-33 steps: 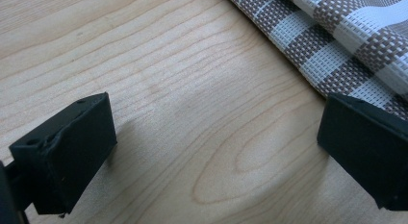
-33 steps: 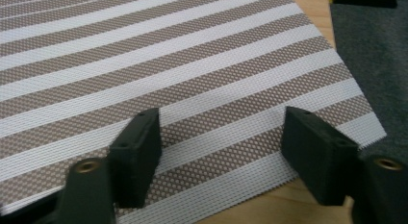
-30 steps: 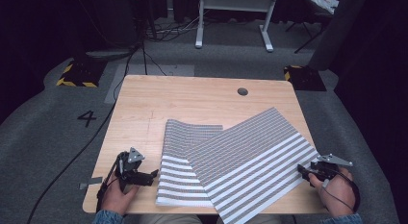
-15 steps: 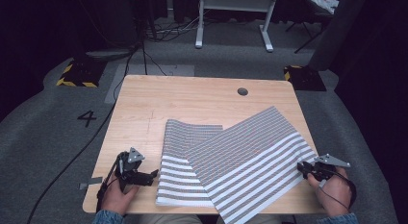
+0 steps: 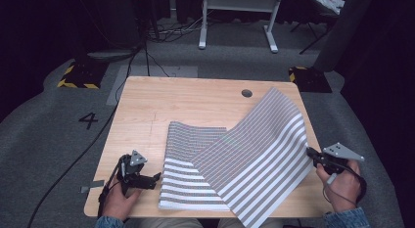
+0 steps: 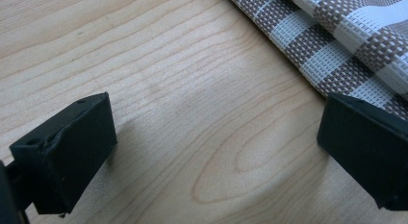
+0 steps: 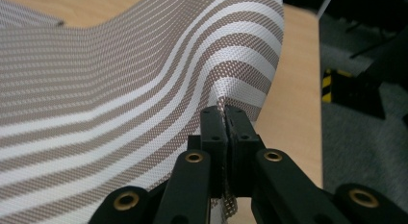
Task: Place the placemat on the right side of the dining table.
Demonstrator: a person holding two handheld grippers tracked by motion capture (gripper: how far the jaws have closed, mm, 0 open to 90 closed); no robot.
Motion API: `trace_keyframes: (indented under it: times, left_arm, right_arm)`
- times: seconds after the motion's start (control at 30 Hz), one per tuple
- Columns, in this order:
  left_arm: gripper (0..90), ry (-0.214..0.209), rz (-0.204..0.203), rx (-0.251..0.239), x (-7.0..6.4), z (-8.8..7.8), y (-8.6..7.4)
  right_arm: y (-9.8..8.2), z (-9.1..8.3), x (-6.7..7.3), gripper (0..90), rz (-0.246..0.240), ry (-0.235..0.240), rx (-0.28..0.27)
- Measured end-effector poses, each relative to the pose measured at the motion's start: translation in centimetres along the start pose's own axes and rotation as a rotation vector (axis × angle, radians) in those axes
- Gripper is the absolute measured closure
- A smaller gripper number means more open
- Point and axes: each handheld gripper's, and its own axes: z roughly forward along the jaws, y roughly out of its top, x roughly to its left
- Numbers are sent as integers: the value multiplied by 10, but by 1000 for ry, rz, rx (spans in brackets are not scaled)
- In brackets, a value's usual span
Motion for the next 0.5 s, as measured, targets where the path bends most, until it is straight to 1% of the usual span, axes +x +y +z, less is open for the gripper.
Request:
trace_keyframes:
  times: [0.03, 0.07, 0.1, 0.13, 0.23, 0.27, 0.3, 0.33, 0.37, 0.4, 0.43, 0.5]
  left_arm:
    - [2, 0, 0, 0, 0, 0, 0]
    - [2, 8, -2, -6, 0, 0, 0]
    - [1, 5, -3, -4, 0, 0, 0]
    - [1, 1, -3, -4, -1, 0, -1]
    - [2, 4, -4, -7, 0, 0, -1]
    - [2, 4, -4, -7, 0, 0, -1]
    - [2, 4, -3, -7, 0, 0, -1]
    - [2, 5, -2, -7, 0, 0, -1]
    - [1, 5, -4, -8, 0, 0, -1]
    - [1, 6, -4, -9, 0, 0, -1]
    - [1, 6, -4, -8, -1, 0, -1]
    - [2, 3, -4, -7, 0, 0, -1]
  right_arm:
    - [0, 0, 0, 881, 0, 0, 0]
    - [7, 0, -1, 882, -20, -7, -7]
    - [19, 1, -2, 882, -47, -15, -16]
    - [19, 1, -2, 882, -47, -15, -16]
    - [35, 5, -4, 883, -75, -20, -31]
    - [44, 10, -7, 883, -90, -31, -42]
    - [44, 10, -7, 883, -90, -31, -42]
    - [48, 13, -9, 883, -92, -35, -42]
    - [52, 16, -11, 883, -97, -39, -45]
    - [60, 23, -14, 883, -102, -45, -47]
    - [60, 23, -14, 883, -102, -45, -47]
    - [67, 31, -18, 883, -114, -55, -40]
